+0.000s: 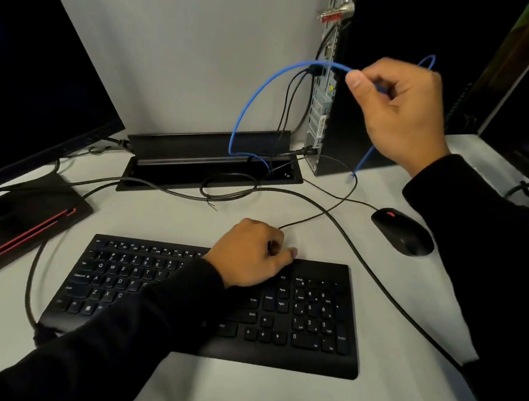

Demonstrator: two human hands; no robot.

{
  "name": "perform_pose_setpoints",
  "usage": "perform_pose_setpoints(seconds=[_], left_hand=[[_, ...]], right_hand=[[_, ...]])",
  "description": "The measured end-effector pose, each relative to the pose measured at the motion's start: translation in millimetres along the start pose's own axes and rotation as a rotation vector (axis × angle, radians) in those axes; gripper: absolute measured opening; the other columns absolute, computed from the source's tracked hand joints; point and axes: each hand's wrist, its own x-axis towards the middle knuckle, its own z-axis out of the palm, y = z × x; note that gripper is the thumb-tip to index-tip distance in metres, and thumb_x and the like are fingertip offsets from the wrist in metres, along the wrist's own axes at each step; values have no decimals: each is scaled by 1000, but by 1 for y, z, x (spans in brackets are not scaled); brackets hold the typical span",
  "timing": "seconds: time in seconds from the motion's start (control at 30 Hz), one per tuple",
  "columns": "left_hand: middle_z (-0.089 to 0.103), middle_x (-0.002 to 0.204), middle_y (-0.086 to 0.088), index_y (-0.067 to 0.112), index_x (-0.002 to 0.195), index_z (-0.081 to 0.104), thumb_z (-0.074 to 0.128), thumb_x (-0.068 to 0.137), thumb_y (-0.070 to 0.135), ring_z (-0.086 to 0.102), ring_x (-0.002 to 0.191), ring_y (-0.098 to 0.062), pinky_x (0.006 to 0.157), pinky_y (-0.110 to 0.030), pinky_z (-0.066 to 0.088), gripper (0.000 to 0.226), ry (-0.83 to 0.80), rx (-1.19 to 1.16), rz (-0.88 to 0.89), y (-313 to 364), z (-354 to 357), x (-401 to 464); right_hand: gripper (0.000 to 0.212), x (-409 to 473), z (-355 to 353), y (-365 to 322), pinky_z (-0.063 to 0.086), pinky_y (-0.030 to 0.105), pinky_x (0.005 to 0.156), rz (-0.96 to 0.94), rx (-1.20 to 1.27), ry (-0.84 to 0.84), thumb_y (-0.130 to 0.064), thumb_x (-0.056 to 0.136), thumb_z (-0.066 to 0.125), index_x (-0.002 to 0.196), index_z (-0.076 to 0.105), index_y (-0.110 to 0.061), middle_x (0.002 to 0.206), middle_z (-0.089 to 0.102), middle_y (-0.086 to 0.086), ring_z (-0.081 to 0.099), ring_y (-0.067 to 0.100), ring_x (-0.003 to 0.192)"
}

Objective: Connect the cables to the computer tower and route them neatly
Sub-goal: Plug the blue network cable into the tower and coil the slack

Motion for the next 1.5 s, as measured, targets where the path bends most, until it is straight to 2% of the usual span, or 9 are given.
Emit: perform_pose_setpoints(seconds=[0.23,0.33,0.43,0.53,0.67,0.8,1.0,1.4,1.5], left_hand=[[54,57,5,18,72,52,59,91,38,51,53,-19,57,-33,47,28,711,160,-22,14,-91,46],[52,87,0,15,95,48,72,88,37,48,76,-17,68,-28,38,33,991,-49,-76,-4,-126,60],[58,119,-6,19,123,56,65,93,50,55,108,-23,97,-35,47,44,661,-135,-152,-35,-132,80],[71,78,-9,22,78,67,42,102,57,69,88,-30,99,-48,51,50,398,-488,-139,-43,-132,93],[30,53,12,25,61,34,39,109,44,32,49,-13,57,-27,41,52,570,-855,-126,-42,-144,104],[22,56,12,24,65,27,39,110,41,20,49,-11,50,-22,29,49,622,-939,-159,-54,-156,110],[17,57,9,26,65,23,37,110,45,15,49,-12,47,-24,24,51,595,-937,-201,-72,-154,112],[14,67,-5,19,71,20,46,107,38,14,55,-17,49,-25,18,49,517,-861,-158,-47,-141,123],[14,70,-8,15,75,18,46,107,38,13,59,-21,52,-30,16,49,503,-849,-156,-42,-144,122]], right_hand=[[23,23,-1,3,35,12,60,-22,57,13,-23,105,55,112,71,-8,69,52,-25,49,-2,62],[21,26,-1,11,40,12,60,-2,31,-6,-22,104,56,109,73,-11,75,59,-18,57,2,66],[18,40,-4,12,50,38,61,39,50,27,-27,101,60,102,74,-15,76,65,6,59,22,67],[16,59,-10,2,49,39,61,31,106,87,-29,97,63,97,73,-17,76,66,6,59,23,66],[30,72,-17,6,36,25,54,76,79,114,-40,98,62,86,61,-13,56,51,2,42,11,49],[44,52,-12,28,38,31,52,184,70,-275,-61,85,70,81,62,-18,57,54,13,43,18,49],[40,3,-4,70,43,43,100,289,-579,-918,-63,76,77,105,63,-38,104,57,-13,51,12,101],[69,-26,48,37,47,29,88,233,-154,-936,-69,76,75,131,63,-31,119,57,-7,53,10,107],[35,-43,73,35,49,31,81,265,-192,-1063,-50,89,72,103,71,-18,103,64,-2,59,17,97]])
